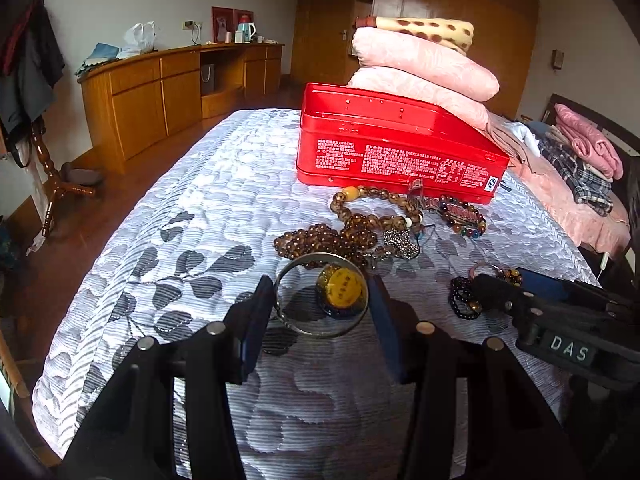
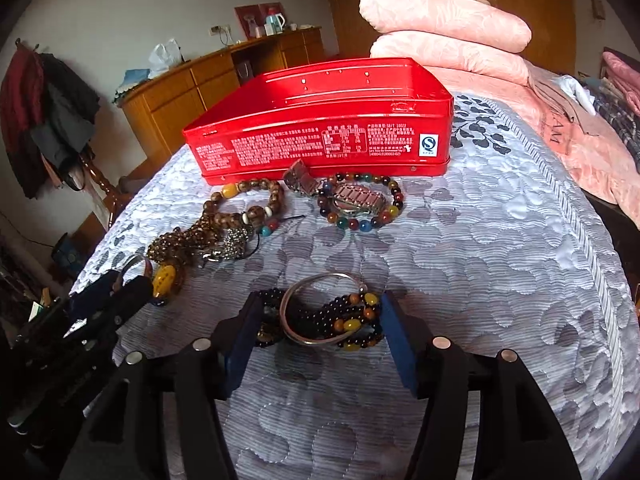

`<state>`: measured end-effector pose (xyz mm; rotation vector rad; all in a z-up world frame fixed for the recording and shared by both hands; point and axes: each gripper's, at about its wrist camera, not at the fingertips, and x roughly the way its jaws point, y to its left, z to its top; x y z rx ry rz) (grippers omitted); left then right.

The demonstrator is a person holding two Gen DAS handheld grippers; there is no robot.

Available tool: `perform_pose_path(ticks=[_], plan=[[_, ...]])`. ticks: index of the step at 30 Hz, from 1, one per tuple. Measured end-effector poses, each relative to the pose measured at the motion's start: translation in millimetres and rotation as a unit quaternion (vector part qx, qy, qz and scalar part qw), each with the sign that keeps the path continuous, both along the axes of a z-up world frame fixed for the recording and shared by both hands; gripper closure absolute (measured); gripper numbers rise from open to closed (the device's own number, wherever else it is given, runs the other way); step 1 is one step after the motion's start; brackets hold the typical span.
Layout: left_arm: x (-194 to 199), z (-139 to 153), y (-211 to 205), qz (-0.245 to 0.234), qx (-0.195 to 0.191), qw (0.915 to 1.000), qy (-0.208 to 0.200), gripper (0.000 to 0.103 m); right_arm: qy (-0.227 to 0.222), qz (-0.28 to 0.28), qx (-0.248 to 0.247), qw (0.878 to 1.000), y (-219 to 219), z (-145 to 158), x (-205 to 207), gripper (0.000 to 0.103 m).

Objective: Organize jewelry

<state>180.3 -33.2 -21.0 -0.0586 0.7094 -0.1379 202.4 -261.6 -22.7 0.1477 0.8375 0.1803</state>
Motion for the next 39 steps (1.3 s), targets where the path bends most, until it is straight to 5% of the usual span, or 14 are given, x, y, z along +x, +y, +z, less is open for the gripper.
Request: perform_pose_path(ticks=[4,16,39], plan=[[1,-1,0,-0.004,-0.005,1.0,0.001,0.056,-0.002,0.001,0.005,1.0,-2,0,-3,0.057],[-2,0,0,-0.001,0.004,1.0,-0.004,0.056,-0.033,-0.004,0.023,0.999,-22,12,-34,0.057],[-8,-2,-6,-0.001,0.013,0.9999,-0.006,0.056,-0.001,-0.015,-0.033,0.999,-17,-4,-27,0.054]])
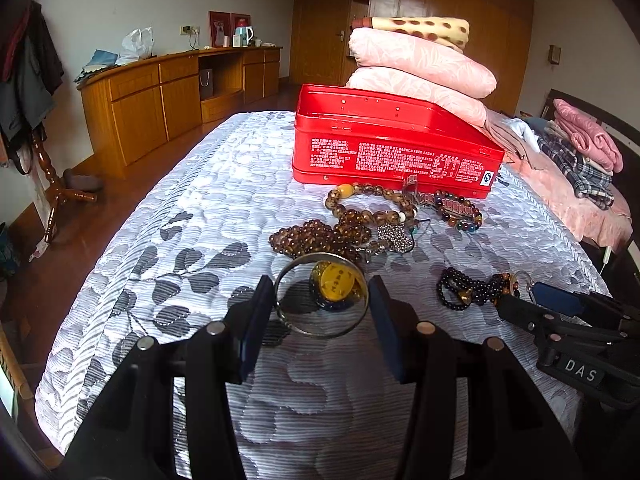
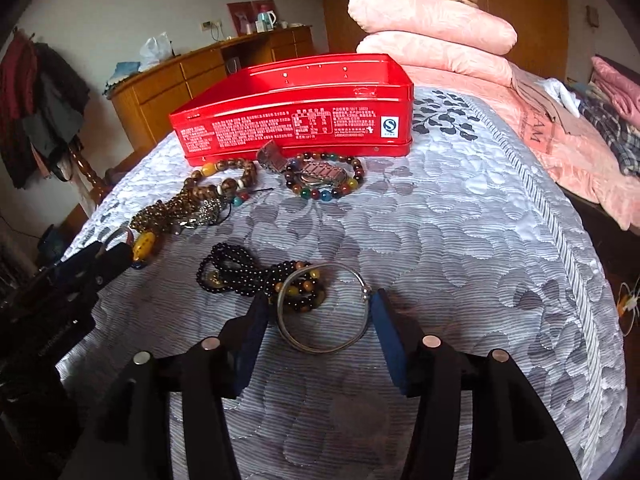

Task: Organize jewelry
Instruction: 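Lift both silver bangles over the red tin and open both tools to release them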

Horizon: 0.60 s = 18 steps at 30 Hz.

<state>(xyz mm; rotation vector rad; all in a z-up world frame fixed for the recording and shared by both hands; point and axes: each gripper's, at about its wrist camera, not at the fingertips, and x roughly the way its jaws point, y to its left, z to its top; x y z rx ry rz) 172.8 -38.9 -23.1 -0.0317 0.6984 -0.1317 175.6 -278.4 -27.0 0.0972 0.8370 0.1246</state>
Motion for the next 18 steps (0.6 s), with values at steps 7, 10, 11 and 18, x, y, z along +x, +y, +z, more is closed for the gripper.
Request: perform_pose_path(ticks=[7,10,11,18], plan=[[0,4,-1,0.0,0.004,1.0,-0.006,0.056,-0.007,-0.002,0.006,1.0,-4,3,-3,0.056],[2,9,-1,0.0,0.005,0.9999,-0.009,0.056,-0.013,-0.008,0.011,1.0,-6,9,-5,0.056],[2,10,-2,-0.001,0.004,0.9999,-0.01,0.056,-0.016,-0.009,0.012,1.0,-7,13,-5,0.056],[10,23,-8,-0.012,-0.006,0.9998,-0.016,0.056,-0.042,-0.009,0.022,0.999,-10,37,3,0.056]])
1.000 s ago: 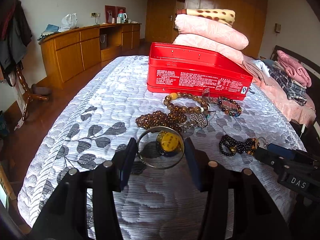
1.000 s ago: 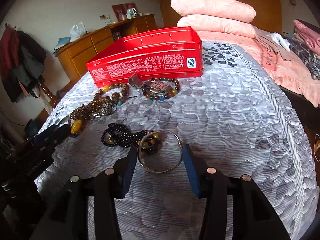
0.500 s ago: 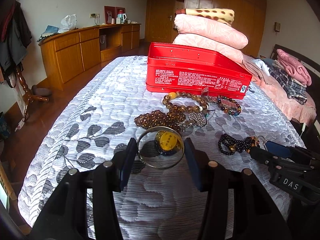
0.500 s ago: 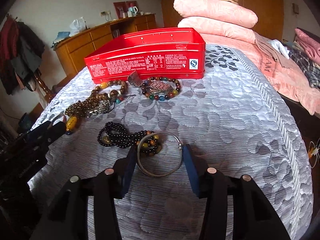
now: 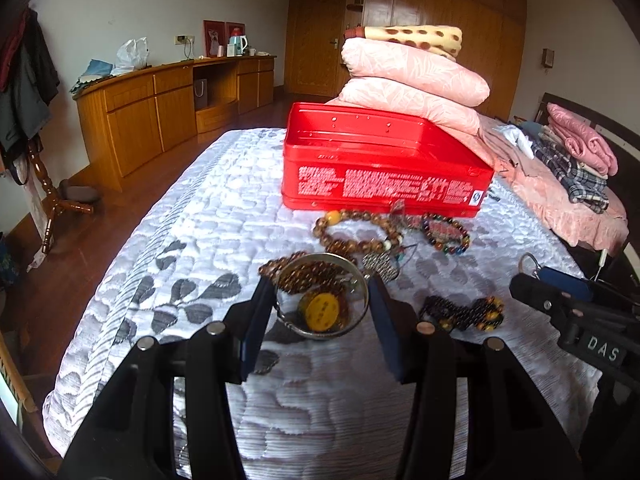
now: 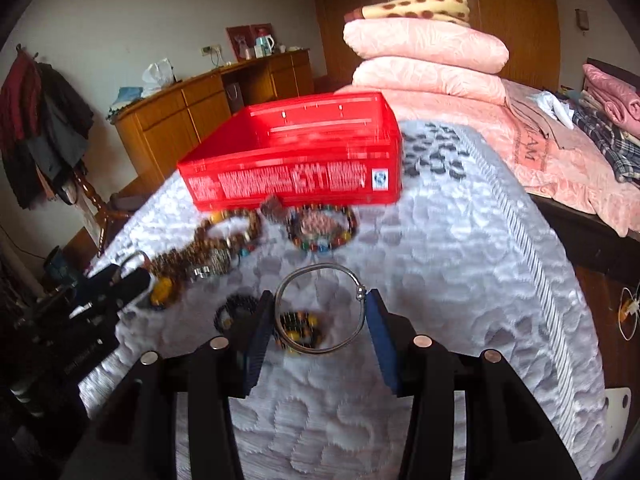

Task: Organize jewelry
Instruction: 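Lift both silver bangles over the red tin and open both tools to release them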

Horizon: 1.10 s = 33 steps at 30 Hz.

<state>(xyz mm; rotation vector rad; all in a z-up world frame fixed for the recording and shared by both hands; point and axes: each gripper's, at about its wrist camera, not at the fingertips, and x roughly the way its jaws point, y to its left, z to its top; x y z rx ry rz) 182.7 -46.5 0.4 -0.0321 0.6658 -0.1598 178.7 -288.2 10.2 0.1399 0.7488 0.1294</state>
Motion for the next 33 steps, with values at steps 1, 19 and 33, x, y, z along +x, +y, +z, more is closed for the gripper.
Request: perform_pose_path(ticks=[1,19,33], plan=[[1,2,-1,-0.002,-0.002,1.0,-0.001,0.056,-0.003,0.002,0.003,1.0,0,3,2,0.056],[124,76,-26,-0.016,-0.023,0.999,-0.034,0.056,-0.05,0.005,0.002,0.999,-10,65,118,0.056],[195,39,-38,-0.011,-0.015,0.9995,0.025,0.055,-0.013,0.001,0.008,1.0,-10,36,177,0.056]])
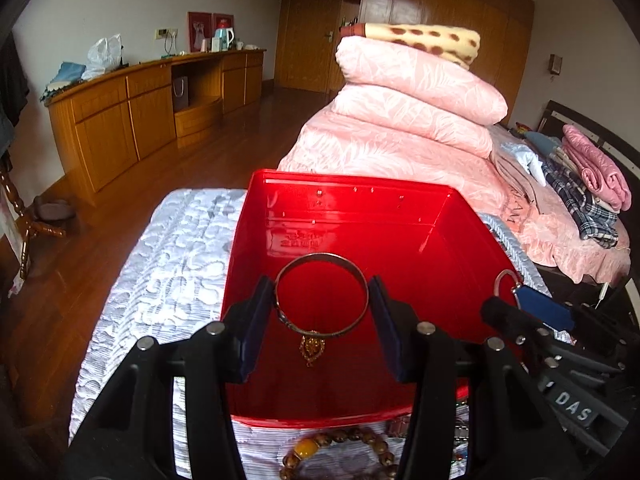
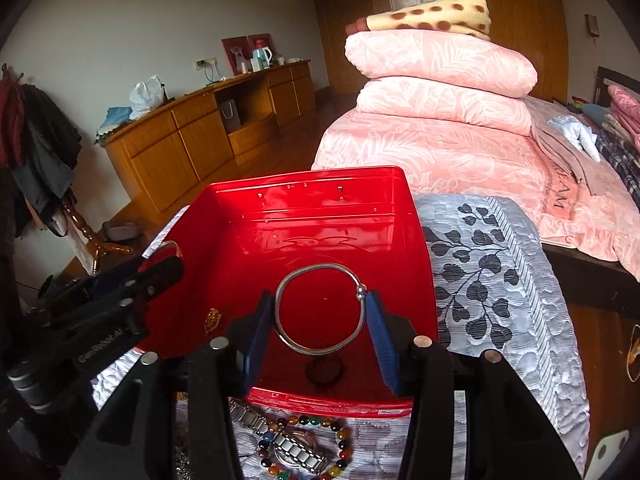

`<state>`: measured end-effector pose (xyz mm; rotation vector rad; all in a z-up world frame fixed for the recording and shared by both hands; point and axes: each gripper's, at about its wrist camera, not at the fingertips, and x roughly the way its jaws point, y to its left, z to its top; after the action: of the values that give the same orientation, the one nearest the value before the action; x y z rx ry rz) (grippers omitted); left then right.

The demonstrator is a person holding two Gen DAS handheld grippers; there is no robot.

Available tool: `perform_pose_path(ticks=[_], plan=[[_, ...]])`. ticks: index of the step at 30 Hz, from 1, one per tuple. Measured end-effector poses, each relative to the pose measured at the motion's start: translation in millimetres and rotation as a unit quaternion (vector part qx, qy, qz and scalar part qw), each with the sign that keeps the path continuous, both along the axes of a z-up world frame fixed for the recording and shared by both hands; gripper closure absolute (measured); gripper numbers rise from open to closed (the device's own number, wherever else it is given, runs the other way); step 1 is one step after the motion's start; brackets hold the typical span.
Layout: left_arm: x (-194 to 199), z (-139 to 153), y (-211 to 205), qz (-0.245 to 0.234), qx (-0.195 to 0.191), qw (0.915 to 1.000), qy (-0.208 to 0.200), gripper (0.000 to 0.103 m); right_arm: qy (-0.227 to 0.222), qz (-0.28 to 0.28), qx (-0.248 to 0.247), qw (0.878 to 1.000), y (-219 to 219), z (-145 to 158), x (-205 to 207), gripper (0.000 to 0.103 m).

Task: Organize jewelry
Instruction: 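Lift both silver bangles over the red tin and open both tools to release them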

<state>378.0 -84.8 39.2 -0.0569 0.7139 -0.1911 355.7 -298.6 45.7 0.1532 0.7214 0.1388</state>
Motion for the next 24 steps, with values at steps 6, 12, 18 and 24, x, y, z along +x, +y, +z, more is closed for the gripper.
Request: perform_pose_path(ticks=[6,12,18,24], plan=[[1,-2,0,-0.001,0.005,1.0,-0.002,0.042,-0.006,-0.004,0.003,1.0,-2,0,0,0.054],[-11,8,6,0.004,0.007,0.9997,-0.022,0.036,-0.012,-0.01,0.014,1.0,-9,2,-8,0.054],[-45,25,21,0.015,0.003,0.9984,-0.055,0.021,-0.029,-0.017,0.028,0.999,-14,6,-39,0.049],[-99,32,42,0.03,0.01,0.9959,-0.085,0.014,-0.033,-0.007,0.039,0.999,-14,-2,-91,0.045]])
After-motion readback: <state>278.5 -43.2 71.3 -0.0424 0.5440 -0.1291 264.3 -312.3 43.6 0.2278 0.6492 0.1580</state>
